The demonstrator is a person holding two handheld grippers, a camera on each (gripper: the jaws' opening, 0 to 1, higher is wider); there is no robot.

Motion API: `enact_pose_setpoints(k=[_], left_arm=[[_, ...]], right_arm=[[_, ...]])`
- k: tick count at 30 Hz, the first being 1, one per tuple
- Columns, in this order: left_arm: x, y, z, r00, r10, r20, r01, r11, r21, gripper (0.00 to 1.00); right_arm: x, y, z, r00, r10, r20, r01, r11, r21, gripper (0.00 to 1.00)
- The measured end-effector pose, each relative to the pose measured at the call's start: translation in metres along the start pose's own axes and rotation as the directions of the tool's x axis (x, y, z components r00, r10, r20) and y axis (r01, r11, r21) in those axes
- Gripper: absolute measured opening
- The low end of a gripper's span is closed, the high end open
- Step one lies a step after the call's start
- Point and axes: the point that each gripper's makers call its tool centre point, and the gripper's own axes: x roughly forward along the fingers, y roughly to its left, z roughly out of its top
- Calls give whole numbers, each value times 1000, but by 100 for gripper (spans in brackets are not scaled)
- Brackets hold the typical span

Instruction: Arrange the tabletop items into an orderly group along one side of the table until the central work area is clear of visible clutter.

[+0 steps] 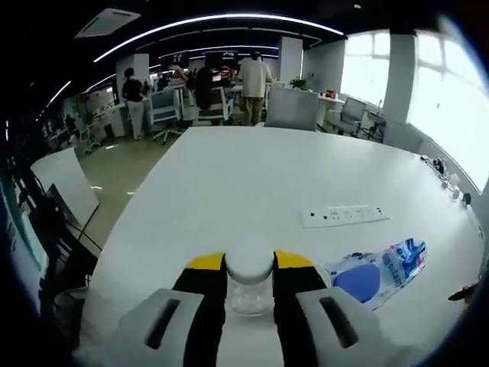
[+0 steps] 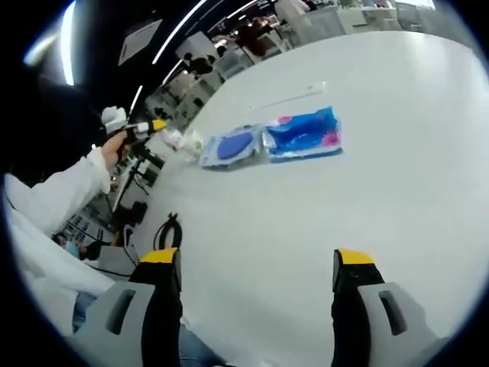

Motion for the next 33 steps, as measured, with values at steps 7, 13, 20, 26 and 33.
enact_pose_setpoints(k=[7,13,20,26,33], left_arm=[[-5,-4,-3,999,27,44,-28,1000,4,21],[-6,-3,-2,997,47,60,-48,999,11,21],[-9,-2,4,992,79,97,-84,995,52,52],[-24,-5,14,987,58,151,-60,998,9,75],[-44,-5,13,985,35,170,-35,999,-5,89]], right_arm=[[0,0,-3,1000,3,-1,-3,1000,4,80],[-1,-1,-5,1000,4,2,-4,1000,8,80],[-4,-4,-3,1000,4,20,-5,1000,15,81],[-4,-2,-4,1000,9,26,-10,1000,9,81],[-6,6,-1,998,27,51,-27,1000,-3,83]])
